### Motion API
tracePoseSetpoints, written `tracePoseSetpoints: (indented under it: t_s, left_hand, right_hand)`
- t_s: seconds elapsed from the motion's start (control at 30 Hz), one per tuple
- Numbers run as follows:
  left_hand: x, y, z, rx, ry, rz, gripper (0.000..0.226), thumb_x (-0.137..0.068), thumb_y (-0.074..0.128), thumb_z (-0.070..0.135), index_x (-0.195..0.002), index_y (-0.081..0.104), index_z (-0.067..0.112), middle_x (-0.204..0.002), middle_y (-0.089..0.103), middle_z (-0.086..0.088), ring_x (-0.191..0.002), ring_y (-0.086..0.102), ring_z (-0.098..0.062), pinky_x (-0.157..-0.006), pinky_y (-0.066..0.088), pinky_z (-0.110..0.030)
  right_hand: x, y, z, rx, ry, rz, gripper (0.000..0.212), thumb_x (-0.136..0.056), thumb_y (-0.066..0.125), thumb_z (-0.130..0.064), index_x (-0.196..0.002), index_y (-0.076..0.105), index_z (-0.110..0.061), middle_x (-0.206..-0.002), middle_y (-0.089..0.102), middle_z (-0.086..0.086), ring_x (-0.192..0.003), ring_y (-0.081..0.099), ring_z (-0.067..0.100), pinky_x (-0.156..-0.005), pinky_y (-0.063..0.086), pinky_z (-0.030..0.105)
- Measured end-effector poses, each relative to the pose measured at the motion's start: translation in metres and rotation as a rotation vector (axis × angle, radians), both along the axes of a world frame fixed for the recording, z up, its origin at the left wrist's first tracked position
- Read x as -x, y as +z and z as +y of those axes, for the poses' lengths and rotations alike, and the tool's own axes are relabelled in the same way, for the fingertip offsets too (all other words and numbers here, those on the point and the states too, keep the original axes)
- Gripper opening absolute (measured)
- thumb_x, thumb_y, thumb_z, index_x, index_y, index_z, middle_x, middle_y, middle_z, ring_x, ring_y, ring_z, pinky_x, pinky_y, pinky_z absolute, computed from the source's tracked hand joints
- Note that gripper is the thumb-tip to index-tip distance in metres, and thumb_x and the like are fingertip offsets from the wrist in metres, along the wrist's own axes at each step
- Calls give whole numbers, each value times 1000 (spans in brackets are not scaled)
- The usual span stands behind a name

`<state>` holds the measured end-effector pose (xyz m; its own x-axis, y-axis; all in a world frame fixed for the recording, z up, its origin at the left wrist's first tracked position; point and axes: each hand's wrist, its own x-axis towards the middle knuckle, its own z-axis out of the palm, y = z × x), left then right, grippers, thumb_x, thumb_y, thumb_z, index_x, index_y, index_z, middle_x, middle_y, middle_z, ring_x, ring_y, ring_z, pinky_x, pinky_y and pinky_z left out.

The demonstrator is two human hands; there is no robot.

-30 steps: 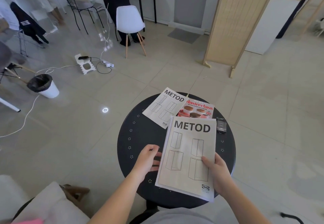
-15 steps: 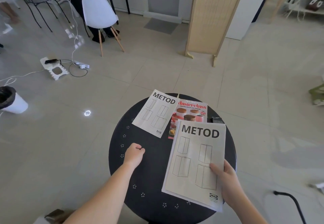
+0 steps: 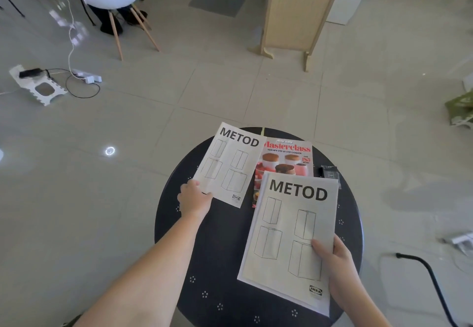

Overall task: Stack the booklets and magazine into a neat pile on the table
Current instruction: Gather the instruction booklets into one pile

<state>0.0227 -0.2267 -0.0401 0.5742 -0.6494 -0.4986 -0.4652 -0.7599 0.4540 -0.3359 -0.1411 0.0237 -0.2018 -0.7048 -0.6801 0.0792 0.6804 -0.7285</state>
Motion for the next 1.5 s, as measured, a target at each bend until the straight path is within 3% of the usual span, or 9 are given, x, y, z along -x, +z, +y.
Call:
tracePoseSetpoints:
  t_s: [0.27,0.57,0.67,0.77,0.87,0.97,1.07,1.27,1.5]
  left_hand:
    - [-2,-12,-34,-36,-68,-76,74,-78,84,32,-143,54,13,-141,57,-12,-127,55,-40,-97,57,-55]
    - [-6,-15,-43,-58,-52,-151,78,-73,84,33,-141,52,14,-134,58,-12,-122,56,-39,-97,55,-53]
    - [-15,-16,-43,-16,-50,-37,61,-78,84,26,-132,58,17,-124,65,-7,-113,63,-35,-90,58,-48]
    - [-23,-17,-40,79,-55,205,26,-92,63,9,-115,71,18,-118,76,-6,-96,70,-28,-77,62,-38]
    - [-27,-7,-34,106,11,404,37,-97,49,9,-121,72,26,-125,74,-1,-107,71,-28,-81,69,-44]
    - [-27,9,-21,137,54,526,43,-96,46,11,-128,70,28,-127,73,3,-116,70,-26,-76,69,-36]
    - [-24,31,5,189,90,577,41,-97,49,12,-129,69,27,-126,72,2,-116,69,-23,-77,68,-36]
    - [-8,73,69,289,190,671,35,-104,52,9,-112,69,38,-124,72,2,-114,69,-20,-83,68,-41]
    - [33,104,137,276,178,784,29,-108,57,19,-127,71,35,-121,80,5,-116,74,-21,-85,68,-39]
  right_hand:
    - [-8,-6,-2,-44,-43,12,25,-103,63,-5,-125,70,-13,-114,83,12,-102,79,38,-91,62,58]
    - [-12,-5,-6,-64,-70,46,24,-103,65,-5,-125,69,-14,-110,84,7,-96,81,33,-82,64,49]
    - [-14,-5,-8,-68,-67,49,24,-103,64,-6,-124,69,-16,-112,83,8,-101,80,36,-89,64,57]
    - [-18,-2,-8,-68,-55,43,26,-103,63,-5,-125,69,-18,-115,83,8,-103,79,38,-93,62,61]
    - [-20,0,-8,-58,-51,50,26,-103,63,-5,-121,70,-22,-112,84,5,-101,80,36,-89,64,56]
    - [-21,4,-8,-36,-41,69,27,-103,63,-5,-118,71,-26,-106,84,-2,-98,80,33,-84,64,51]
    - [-22,9,-7,-14,-37,71,29,-104,62,-4,-117,71,-28,-102,84,-6,-97,79,32,-82,64,49]
    - [-19,24,-5,1,11,64,28,-105,60,-7,-115,69,-31,-110,83,1,-100,78,37,-88,63,63]
    - [-9,46,0,36,69,-4,29,-105,60,-5,-114,70,-30,-116,80,7,-102,77,37,-88,63,57]
